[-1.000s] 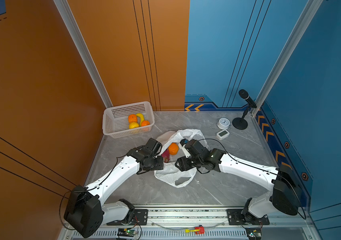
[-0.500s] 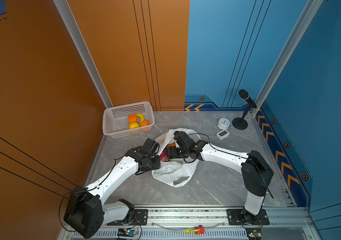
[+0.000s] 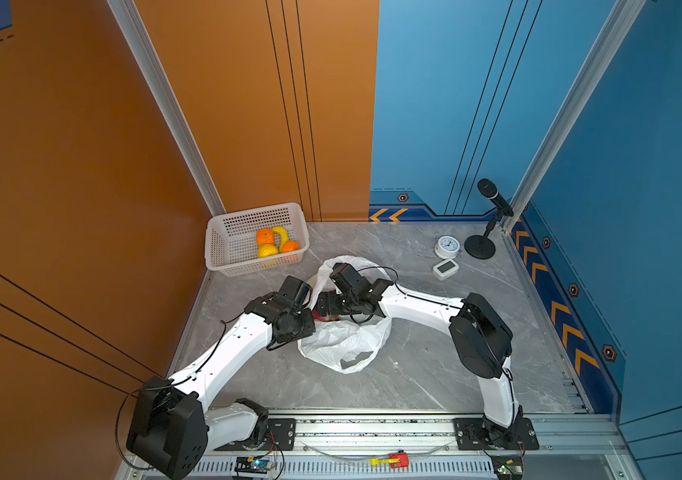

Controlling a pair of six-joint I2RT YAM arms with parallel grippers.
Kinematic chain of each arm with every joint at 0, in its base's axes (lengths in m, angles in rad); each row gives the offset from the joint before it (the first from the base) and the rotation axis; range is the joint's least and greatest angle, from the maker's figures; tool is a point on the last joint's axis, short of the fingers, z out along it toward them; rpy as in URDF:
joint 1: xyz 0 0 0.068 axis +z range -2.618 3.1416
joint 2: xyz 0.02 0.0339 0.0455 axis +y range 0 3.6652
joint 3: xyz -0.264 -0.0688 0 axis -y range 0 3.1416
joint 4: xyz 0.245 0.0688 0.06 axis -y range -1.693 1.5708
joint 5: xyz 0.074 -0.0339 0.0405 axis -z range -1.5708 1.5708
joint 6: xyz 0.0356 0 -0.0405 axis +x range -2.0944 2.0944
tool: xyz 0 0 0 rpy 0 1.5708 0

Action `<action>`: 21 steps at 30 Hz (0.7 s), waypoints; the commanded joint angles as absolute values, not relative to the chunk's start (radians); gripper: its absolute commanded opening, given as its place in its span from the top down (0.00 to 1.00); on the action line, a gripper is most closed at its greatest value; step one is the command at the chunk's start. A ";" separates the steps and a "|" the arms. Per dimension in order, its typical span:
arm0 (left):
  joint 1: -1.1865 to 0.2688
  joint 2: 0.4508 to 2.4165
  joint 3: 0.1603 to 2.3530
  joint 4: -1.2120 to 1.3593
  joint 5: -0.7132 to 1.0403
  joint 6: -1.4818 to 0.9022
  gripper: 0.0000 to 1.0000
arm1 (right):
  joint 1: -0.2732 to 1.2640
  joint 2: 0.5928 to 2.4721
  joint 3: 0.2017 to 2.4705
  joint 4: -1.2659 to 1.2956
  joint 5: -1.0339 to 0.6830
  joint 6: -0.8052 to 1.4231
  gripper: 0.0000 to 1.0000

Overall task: Untie the knot of the plastic bag and take out the fruit
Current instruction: 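Reach into the bag and grasp the pink dragon fruit with the right gripper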

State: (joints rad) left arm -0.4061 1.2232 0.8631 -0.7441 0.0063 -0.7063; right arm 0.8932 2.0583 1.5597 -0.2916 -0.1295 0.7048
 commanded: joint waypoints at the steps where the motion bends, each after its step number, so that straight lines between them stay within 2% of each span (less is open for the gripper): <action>1: -0.393 1.224 0.863 -0.763 -0.025 -0.716 0.71 | 0.898 2.102 1.607 -0.295 -0.114 0.718 0.00; 11: -0.367 1.252 0.889 -0.767 -0.017 -0.690 0.73 | 0.892 2.193 1.681 -0.353 -0.126 0.701 0.01; 15: -0.362 1.280 0.917 -0.767 -0.017 -0.660 0.74 | 0.893 2.187 1.679 -0.340 -0.125 0.696 0.17; 21: -0.347 1.297 0.930 -0.754 -0.024 -0.652 0.74 | 0.888 2.107 1.606 -0.287 -0.112 0.689 0.29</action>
State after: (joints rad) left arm -0.3603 1.2888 0.9001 -0.7475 -0.0006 -0.6739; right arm 0.8913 2.1750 1.6402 -0.2958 -0.1295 0.7036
